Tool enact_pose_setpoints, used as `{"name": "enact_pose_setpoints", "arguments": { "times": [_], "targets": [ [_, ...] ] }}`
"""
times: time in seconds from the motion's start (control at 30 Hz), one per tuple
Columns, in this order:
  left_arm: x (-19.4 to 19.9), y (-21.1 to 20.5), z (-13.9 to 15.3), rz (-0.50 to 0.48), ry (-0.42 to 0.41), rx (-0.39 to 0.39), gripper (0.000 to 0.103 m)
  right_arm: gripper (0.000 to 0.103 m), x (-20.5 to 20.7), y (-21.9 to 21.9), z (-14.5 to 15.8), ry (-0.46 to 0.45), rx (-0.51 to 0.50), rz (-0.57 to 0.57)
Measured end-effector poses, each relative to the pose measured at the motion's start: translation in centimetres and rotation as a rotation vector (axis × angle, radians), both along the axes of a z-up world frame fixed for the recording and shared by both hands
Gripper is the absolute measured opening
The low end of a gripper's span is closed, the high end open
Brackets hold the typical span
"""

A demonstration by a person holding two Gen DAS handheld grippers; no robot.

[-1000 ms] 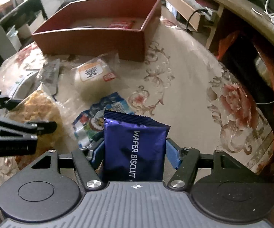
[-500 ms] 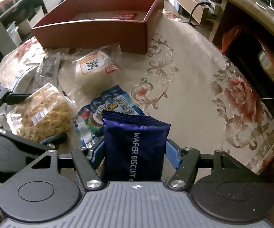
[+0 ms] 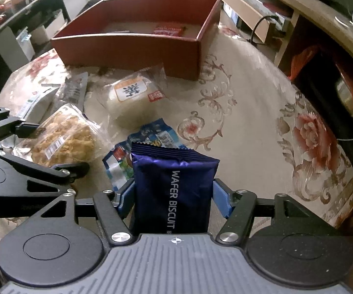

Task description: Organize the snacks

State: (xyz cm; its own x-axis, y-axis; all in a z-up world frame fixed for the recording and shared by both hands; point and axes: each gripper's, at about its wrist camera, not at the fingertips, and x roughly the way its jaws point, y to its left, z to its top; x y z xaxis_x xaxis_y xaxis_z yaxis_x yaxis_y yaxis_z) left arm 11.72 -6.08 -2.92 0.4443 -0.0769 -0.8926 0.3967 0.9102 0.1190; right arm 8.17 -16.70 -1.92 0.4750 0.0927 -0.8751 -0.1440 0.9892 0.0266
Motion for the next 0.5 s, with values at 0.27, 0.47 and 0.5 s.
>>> {"name": "enact_pose_setpoints", "arguments": {
  "times": [0.27,0.47,0.5],
  "targets": [
    [-0.3,1.5,0.9,0.040,-0.011,-0.033,0.074,0.071,0.0,0.8,0.6,-0.022,-0.008,0.020],
    [-0.3,2.7,1.7,0.082,-0.022,-0.070,0.074,0.071,0.1,1.5,1.3,-0.045,0.001,0.036],
    [-0.2,2.9,1.9,0.090,-0.027,-0.076,0.074,0.071,0.2,1.7,1.4,-0.050,0.002,0.038]
  ]
}}
